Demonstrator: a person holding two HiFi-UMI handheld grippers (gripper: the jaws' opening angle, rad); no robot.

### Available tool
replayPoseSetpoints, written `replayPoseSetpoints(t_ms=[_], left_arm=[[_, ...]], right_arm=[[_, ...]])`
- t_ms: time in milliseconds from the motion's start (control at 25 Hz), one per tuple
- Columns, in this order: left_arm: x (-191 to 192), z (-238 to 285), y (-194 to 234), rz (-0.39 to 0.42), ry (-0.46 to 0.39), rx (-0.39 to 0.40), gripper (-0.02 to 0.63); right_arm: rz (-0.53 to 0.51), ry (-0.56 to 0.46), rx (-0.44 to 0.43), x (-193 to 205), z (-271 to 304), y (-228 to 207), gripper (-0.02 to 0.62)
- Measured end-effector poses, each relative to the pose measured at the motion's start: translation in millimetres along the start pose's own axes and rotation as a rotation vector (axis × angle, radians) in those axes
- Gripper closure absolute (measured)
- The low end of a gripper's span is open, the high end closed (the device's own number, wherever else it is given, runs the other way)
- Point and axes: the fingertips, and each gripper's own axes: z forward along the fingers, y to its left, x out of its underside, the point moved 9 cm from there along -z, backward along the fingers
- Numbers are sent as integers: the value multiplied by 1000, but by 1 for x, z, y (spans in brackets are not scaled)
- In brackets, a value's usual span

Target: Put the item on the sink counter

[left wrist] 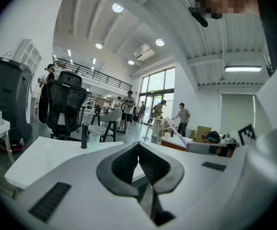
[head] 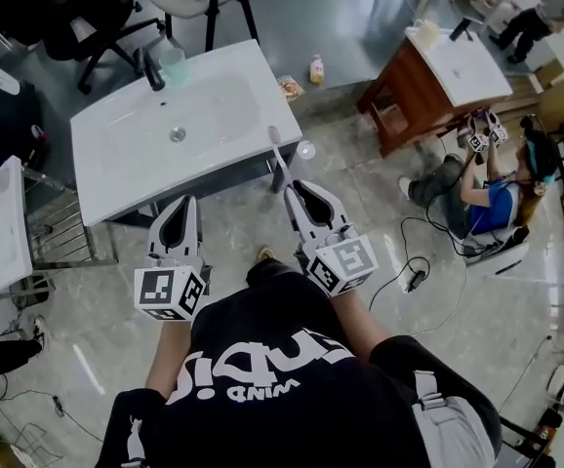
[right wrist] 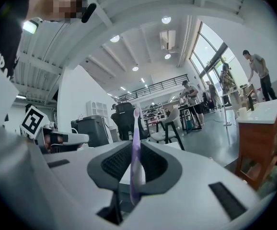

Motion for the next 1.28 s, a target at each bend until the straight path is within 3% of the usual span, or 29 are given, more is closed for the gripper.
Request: replayPoseSetpoints(t_ms=[600, 1280], left_arm=[[-6, 53, 16, -13, 1, -69, 586], [-26, 127, 69, 2, -5, -10, 586]], right_arm=[[2, 28, -36, -6, 50, -49, 526], [-10, 31, -9, -15, 122, -71, 526]])
